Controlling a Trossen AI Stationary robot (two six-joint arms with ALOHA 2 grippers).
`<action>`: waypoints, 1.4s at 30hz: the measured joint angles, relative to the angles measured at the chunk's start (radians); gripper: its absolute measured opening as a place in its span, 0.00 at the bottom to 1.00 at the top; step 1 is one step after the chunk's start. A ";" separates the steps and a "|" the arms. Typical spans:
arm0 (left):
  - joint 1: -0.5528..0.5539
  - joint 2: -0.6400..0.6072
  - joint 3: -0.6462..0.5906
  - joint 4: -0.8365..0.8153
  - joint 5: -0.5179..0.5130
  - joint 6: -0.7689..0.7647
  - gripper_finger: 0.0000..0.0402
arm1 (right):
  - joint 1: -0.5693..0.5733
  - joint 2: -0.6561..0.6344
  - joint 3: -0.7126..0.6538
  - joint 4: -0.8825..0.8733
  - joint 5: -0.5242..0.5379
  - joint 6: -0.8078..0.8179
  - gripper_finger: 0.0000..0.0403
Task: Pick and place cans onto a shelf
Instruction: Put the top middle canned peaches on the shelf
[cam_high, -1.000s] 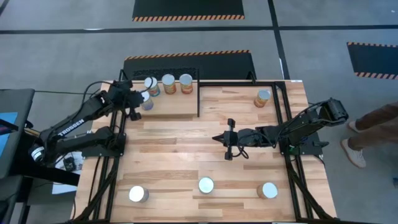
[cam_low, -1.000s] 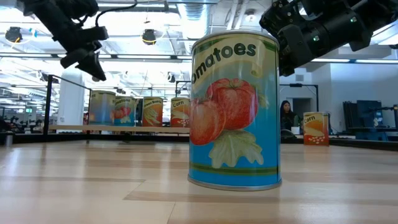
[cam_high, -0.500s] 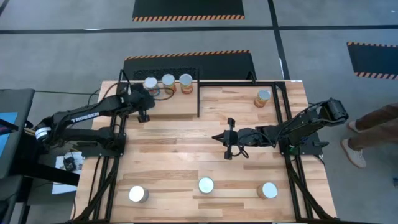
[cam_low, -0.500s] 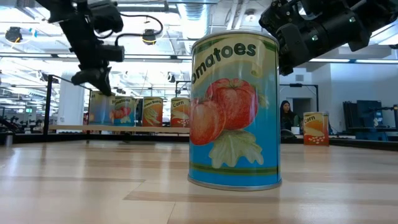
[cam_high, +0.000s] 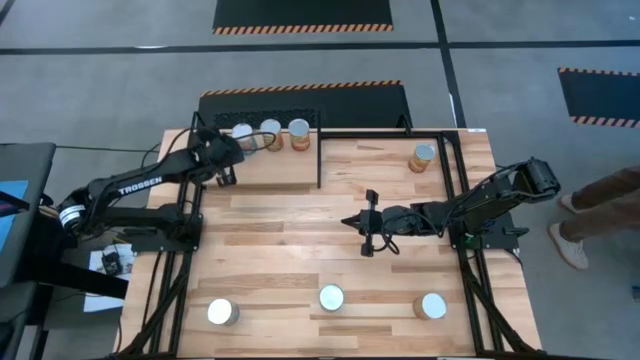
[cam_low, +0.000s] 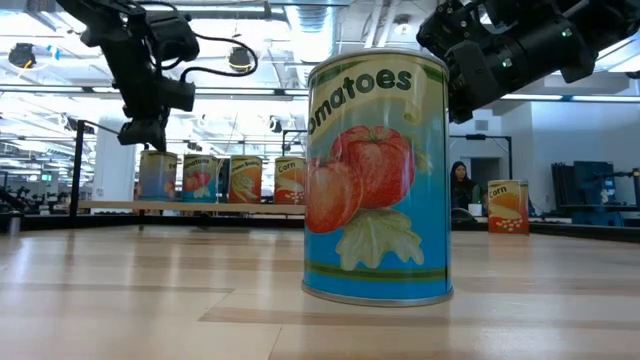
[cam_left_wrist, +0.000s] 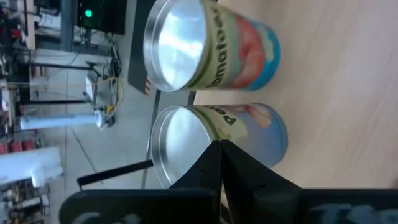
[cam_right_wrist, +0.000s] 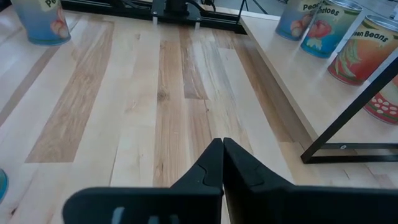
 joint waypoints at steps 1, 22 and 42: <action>0.000 -0.001 0.000 0.007 0.016 0.000 0.00 | 0.000 0.000 0.000 0.000 0.000 0.000 0.05; 0.076 -0.018 0.000 0.032 0.096 0.026 0.00 | 0.000 0.000 0.000 -0.016 0.000 0.010 0.04; 0.042 -0.068 0.000 0.016 0.169 0.091 0.00 | 0.000 0.000 0.000 -0.023 0.000 0.018 0.05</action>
